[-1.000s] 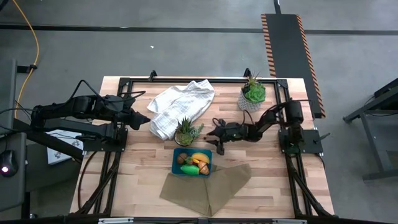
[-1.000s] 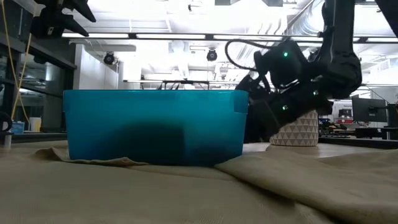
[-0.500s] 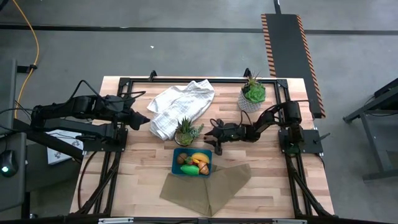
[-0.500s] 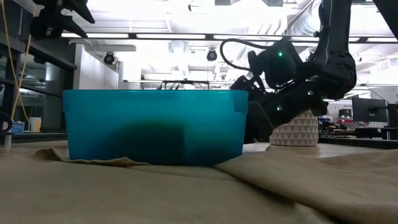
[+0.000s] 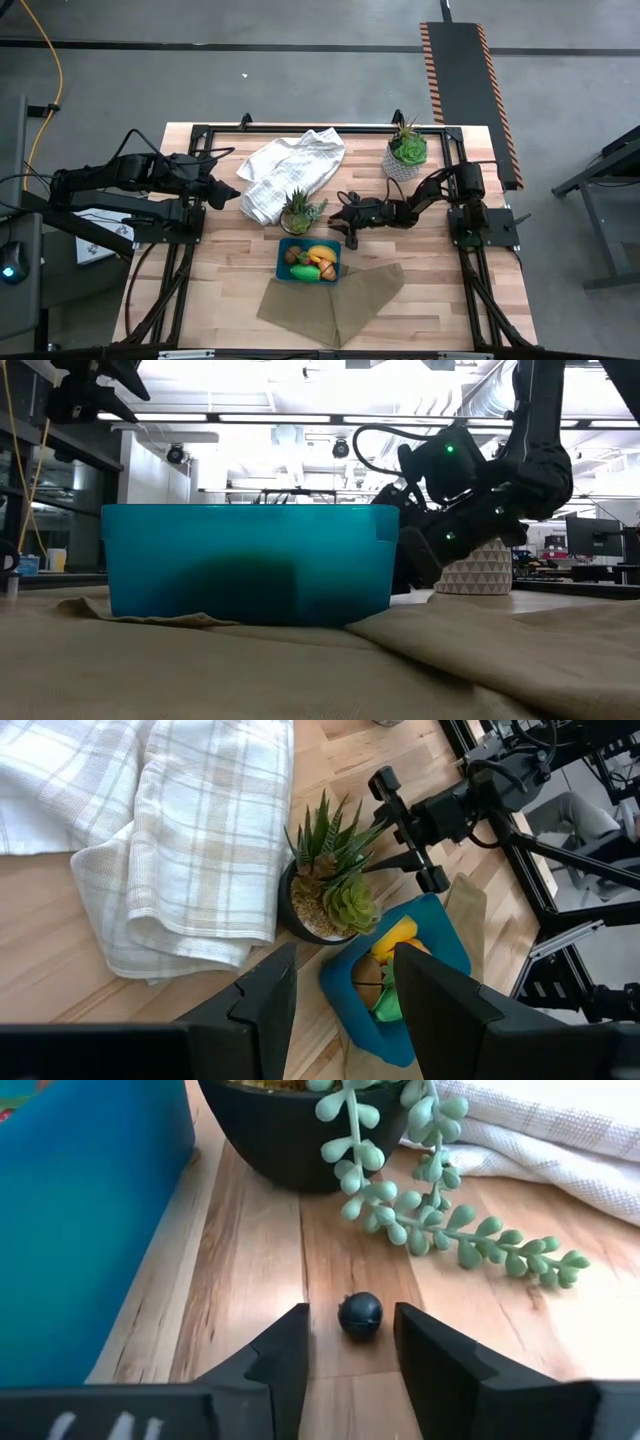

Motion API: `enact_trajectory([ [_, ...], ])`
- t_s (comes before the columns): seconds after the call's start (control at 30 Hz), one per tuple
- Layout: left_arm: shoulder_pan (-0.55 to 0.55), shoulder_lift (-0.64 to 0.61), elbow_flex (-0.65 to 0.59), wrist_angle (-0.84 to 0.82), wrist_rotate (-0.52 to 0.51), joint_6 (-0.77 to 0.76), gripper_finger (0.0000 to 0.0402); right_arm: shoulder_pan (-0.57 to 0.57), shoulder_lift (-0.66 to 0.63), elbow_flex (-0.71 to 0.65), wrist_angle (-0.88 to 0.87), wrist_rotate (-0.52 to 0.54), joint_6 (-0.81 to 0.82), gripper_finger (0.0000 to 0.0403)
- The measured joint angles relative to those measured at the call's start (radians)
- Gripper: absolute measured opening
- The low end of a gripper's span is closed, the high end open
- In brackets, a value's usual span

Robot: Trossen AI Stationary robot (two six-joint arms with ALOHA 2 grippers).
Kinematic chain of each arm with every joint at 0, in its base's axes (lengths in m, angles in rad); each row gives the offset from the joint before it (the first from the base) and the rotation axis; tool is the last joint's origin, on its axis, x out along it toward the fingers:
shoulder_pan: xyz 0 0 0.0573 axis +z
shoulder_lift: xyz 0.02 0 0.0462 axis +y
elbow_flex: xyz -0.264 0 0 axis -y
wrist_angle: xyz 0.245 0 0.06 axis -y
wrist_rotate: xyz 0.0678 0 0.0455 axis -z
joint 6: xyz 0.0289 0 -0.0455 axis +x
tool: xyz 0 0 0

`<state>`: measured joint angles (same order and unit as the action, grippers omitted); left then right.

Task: Pick and placing Produce into tupperware
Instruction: Put the blueberry into the blue bin

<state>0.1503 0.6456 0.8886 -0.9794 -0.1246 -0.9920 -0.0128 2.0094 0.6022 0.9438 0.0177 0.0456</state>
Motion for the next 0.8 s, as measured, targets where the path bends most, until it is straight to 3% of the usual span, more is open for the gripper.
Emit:
enact_trajectory([
  [0.8, 0.0, 0.0, 0.0, 0.0, 0.0, 0.0, 0.0156, 0.0, 0.0, 0.0, 0.0, 0.0, 0.002, 0.0058],
])
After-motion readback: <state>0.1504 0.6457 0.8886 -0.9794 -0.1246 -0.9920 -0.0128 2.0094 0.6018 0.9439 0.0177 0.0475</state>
